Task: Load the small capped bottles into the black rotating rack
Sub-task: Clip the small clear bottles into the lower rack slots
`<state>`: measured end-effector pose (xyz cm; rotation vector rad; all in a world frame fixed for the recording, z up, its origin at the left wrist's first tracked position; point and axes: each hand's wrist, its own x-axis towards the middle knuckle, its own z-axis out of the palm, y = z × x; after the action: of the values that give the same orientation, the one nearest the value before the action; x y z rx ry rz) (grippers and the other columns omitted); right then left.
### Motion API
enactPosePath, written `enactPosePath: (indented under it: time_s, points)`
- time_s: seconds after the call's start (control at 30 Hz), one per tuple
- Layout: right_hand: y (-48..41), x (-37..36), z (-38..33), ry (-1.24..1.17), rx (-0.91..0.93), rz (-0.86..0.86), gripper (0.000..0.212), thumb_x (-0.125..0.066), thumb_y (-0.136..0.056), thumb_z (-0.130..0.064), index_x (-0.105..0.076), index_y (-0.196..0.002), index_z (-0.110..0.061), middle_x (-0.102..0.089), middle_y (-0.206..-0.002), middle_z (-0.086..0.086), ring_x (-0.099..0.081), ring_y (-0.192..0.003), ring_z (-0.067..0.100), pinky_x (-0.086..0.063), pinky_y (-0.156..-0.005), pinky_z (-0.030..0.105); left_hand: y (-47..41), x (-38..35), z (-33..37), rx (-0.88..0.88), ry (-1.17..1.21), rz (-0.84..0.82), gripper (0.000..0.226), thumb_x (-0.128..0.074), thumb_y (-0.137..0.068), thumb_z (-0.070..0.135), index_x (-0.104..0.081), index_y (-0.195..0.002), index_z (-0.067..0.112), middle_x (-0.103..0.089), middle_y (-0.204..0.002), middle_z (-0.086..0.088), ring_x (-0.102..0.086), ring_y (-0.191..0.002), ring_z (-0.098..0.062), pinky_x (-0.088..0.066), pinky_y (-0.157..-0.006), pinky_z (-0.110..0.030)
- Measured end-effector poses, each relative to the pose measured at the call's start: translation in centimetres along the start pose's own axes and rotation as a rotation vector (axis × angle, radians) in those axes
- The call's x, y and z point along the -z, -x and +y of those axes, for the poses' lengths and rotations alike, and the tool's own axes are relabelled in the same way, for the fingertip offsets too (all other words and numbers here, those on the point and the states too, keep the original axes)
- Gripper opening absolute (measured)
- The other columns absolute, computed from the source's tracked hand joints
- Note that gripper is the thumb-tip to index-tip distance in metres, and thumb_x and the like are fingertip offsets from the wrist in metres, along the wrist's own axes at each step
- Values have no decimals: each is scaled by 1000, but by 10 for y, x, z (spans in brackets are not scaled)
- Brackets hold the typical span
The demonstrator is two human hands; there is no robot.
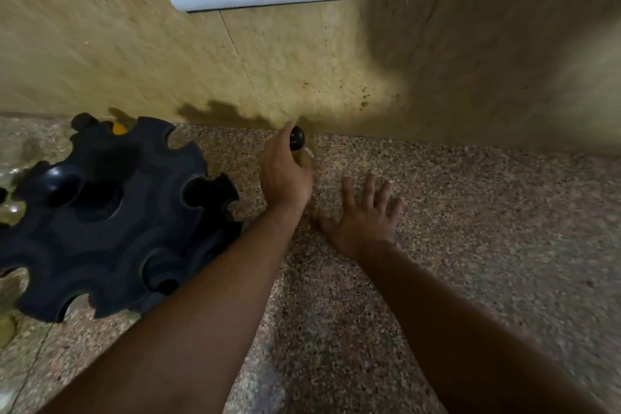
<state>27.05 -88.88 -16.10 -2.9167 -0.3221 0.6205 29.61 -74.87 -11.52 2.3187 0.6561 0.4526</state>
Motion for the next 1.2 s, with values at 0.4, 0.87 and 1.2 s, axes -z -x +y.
enactPosePath:
  time_s: [0.4,0.87,1.2]
  points:
    - [16,45,-1,-631,211,298,59,-60,-98,-31,-40,-153,-26,-56,-147,7,-58,-128,27,-50,-95,38,66,18,2,-40,236,-147,49,-74,-84,35,-57,-130,30,-62,-120,4,-58,-110,-14,-51,-87,-28]
    - [86,33,-47,-598,307,261,52,-74,-85,-41,-59,-134,-29,-66,-124,1,-62,-108,23,-51,-90,34,136,88,-27,982,1103,168,37,-53,-99,49,-67,-90,15,-69,-70,-1,-59,-53,-17,-42,-51,-27]
    - [149,3,-107,-395,572,132,54,-68,-88,-50,-56,-136,-29,-53,-132,-1,-61,-113,24,-51,-90,36,176,149,-80,1046,1215,314,26,-63,-97,30,-70,-90,6,-74,-85,-11,-70,-74,-27,-59,-69,-37]
